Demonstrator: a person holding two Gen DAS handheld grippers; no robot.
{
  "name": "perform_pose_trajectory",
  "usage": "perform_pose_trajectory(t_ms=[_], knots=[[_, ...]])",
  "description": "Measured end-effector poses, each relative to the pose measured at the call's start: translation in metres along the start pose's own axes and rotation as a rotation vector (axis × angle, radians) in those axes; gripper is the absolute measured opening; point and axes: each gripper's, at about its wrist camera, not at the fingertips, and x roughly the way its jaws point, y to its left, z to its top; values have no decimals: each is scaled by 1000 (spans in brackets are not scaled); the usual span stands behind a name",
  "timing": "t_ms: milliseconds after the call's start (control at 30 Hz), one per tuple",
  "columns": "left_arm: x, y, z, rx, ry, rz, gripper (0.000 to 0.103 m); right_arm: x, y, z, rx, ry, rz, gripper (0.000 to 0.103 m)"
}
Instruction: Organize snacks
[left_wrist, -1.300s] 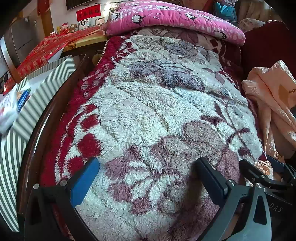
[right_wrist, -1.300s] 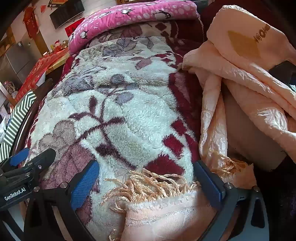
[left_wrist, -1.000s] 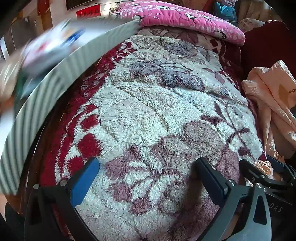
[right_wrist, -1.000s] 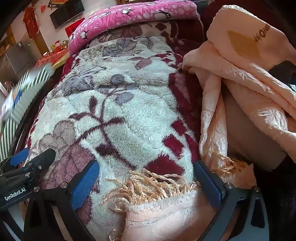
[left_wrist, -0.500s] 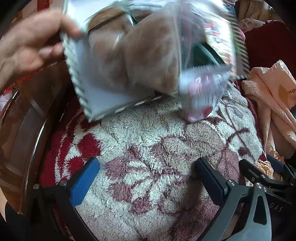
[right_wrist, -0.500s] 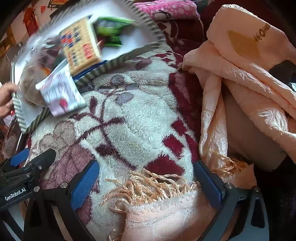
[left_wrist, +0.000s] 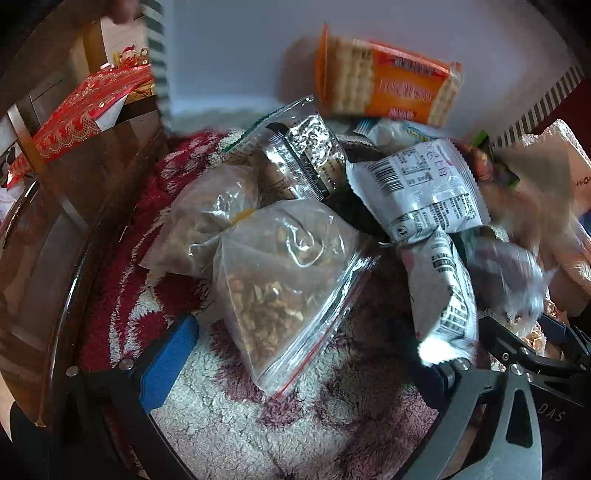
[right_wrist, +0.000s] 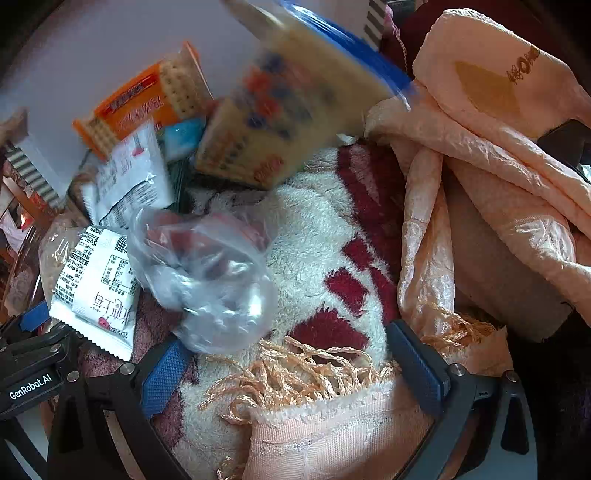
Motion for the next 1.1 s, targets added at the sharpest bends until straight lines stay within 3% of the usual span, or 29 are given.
perform_pose_trajectory(t_ms=[1100], knots=[[-1,-1,-1,0,1,0,103,2,-1,1,0,0,1,102]])
